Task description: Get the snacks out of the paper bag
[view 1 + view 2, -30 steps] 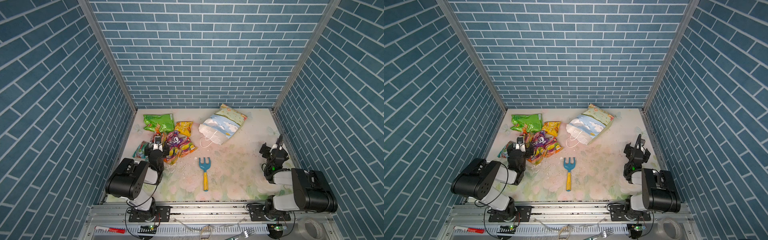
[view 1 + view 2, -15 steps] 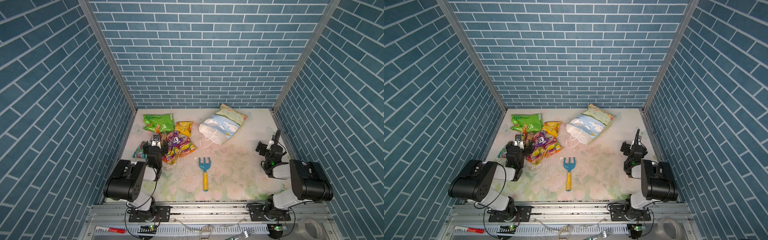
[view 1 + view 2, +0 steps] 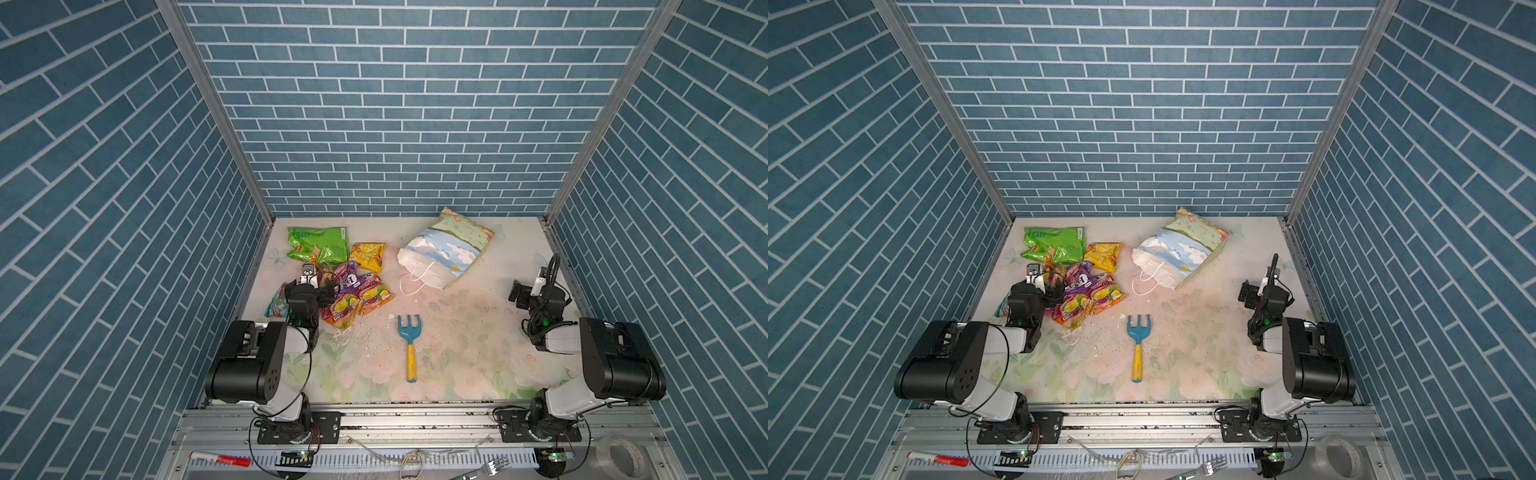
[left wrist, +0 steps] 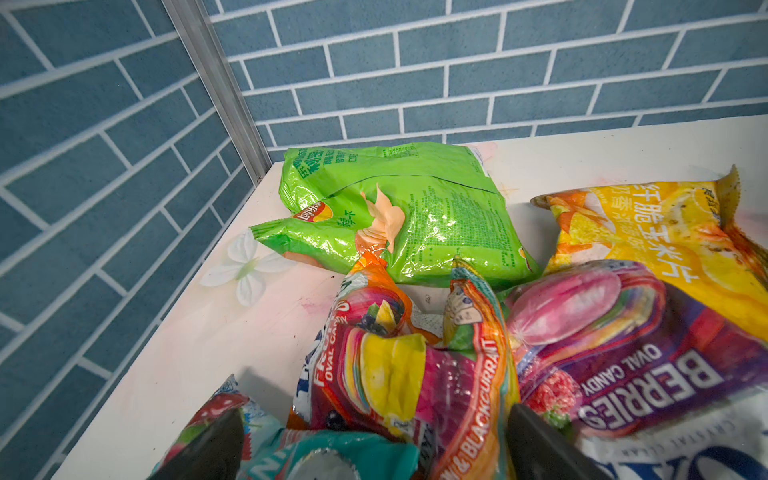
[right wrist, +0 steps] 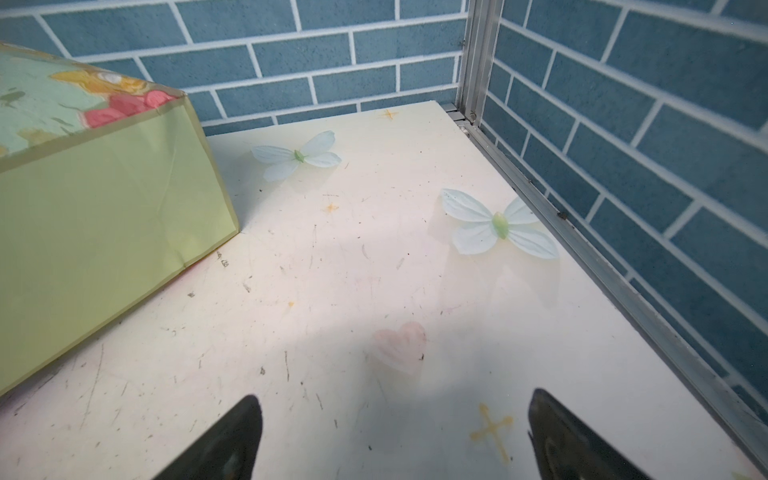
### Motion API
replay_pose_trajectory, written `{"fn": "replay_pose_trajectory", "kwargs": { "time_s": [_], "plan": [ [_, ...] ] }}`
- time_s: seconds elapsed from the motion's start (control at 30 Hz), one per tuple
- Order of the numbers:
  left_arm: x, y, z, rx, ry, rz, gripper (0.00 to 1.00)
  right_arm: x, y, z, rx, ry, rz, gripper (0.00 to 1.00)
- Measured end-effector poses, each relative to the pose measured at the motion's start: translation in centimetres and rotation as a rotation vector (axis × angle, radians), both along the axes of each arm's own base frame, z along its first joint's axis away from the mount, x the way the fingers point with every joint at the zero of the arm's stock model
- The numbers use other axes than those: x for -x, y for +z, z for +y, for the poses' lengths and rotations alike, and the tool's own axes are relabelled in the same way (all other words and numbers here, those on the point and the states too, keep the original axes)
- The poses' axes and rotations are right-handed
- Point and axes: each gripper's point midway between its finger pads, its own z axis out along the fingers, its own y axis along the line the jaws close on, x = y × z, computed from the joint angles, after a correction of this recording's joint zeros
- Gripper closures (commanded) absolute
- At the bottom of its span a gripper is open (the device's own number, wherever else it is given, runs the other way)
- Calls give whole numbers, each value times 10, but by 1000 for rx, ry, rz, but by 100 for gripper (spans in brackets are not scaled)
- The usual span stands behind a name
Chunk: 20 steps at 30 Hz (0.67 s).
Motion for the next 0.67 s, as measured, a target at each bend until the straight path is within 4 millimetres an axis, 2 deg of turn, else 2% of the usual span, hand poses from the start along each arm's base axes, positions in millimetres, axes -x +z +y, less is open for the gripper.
{"fn": "replay_pose_trajectory", "kwargs": {
  "time_s": [0.33,0.67],
  "plan": [
    [0,-8,-12,35,-92,37,0,0,0,0,0,0,0,1],
    [0,-8,-16,41,-113,38,0,-3,0,4,8,28,7,1]
  ]
}}
